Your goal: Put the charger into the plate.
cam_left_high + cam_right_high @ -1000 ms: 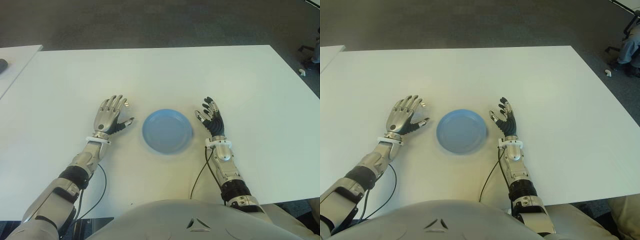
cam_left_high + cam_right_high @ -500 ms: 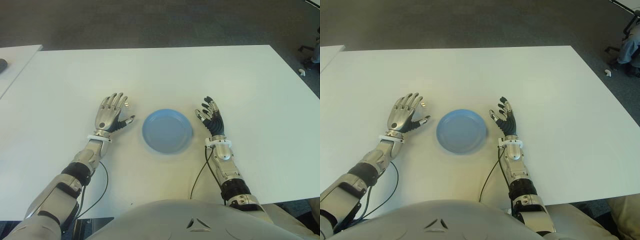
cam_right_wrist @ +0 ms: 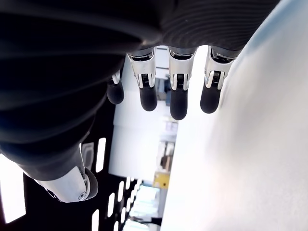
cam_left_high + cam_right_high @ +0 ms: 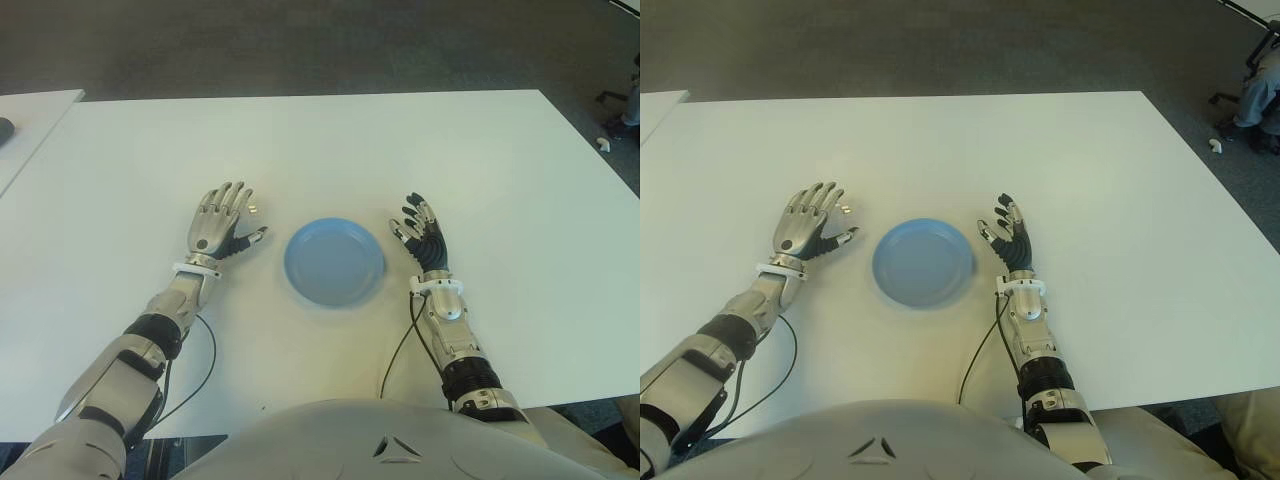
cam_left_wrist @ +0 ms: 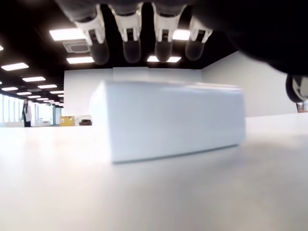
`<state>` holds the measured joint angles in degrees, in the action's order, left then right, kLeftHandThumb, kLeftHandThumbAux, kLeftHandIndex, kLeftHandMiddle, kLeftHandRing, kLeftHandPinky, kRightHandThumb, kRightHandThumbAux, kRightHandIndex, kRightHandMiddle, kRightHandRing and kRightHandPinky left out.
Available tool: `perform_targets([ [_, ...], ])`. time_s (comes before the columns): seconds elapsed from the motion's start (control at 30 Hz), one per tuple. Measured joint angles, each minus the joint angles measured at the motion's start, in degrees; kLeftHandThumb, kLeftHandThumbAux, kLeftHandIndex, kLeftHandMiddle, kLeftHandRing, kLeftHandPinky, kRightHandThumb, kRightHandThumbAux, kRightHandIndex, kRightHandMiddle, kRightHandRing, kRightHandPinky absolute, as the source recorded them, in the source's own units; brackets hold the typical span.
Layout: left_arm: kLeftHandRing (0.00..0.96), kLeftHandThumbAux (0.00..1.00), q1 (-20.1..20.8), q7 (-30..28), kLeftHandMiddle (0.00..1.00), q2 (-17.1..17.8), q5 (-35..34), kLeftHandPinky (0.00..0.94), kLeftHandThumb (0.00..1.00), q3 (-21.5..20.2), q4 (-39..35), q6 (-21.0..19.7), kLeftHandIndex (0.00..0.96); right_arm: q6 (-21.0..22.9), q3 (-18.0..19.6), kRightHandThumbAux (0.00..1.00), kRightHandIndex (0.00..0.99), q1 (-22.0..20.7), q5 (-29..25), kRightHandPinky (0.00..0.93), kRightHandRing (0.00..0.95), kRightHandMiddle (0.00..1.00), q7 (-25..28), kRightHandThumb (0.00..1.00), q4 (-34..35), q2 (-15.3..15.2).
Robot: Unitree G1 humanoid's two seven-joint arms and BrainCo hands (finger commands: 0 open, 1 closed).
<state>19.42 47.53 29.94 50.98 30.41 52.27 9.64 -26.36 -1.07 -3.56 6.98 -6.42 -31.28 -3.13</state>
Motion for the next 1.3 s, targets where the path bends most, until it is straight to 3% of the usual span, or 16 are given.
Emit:
perform_targets([
  [0.5, 0.000, 0.181, 7.0, -1.1, 0.000, 0.1, -1.7, 0.000, 0.165, 0.1, 16.1, 6.9, 0.000, -0.1, 0.0, 0.725, 0.081, 0.0, 0.1, 0.197, 0.153, 0.139, 0.1, 0.264, 0.0, -0.3],
  [1.3, 0.000, 0.192, 9.2, -2.5, 0.000, 0.1, -2.7, 0.000, 0.151, 0.1, 21.7, 8.9, 0.000, -0.2, -0.1, 0.724, 0.086, 0.0, 0.1, 0.184, 0.159, 0.150, 0.1, 0.257, 0.0, -0.4],
])
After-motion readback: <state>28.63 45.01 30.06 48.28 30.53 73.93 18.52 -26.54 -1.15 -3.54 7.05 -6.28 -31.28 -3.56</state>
